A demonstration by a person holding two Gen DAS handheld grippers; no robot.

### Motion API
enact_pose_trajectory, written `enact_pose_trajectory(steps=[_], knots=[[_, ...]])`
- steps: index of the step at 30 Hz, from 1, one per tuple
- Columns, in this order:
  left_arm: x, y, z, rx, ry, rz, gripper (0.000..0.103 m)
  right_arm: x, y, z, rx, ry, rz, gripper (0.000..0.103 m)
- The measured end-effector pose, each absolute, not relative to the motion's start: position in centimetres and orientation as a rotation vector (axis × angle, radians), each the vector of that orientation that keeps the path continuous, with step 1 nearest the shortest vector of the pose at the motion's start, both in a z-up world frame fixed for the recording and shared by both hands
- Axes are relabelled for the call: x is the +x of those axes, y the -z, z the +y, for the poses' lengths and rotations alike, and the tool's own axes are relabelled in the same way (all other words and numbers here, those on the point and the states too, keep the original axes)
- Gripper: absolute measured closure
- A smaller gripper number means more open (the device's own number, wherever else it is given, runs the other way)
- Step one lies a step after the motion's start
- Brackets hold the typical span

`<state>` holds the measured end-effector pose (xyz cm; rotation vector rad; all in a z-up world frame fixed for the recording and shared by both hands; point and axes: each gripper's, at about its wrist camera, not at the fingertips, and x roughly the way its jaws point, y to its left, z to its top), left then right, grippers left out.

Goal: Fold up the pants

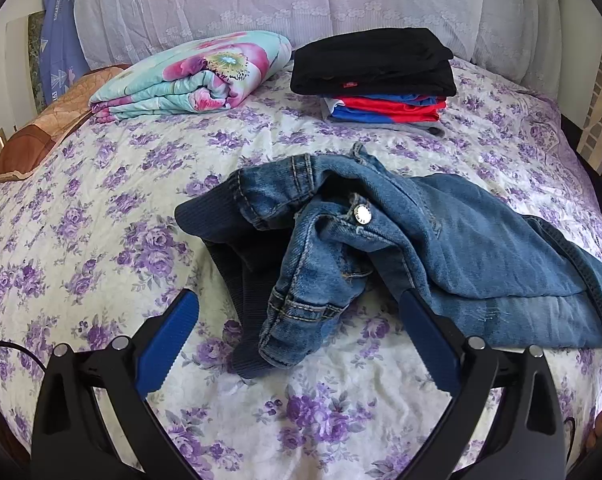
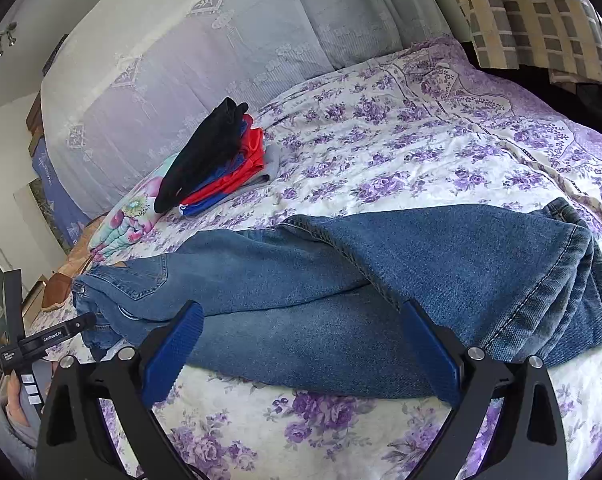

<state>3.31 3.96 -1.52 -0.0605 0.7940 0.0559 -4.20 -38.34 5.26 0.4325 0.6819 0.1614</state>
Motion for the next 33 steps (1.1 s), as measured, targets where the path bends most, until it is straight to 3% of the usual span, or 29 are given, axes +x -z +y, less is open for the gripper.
enact_pose_trajectory(steps=[25,33], knots=[[3.8,1.9,4.2,-0.059,-0.052,0.807,0.005,-3.9,-4.9,-38.0,0.411,-0.164,0.696,0.004],[4.0,1.0,6.7,-0.149,0.041,0.815,0.005,-4.3,-4.2,-38.3,0.365,-0.23,0.785,0.004]])
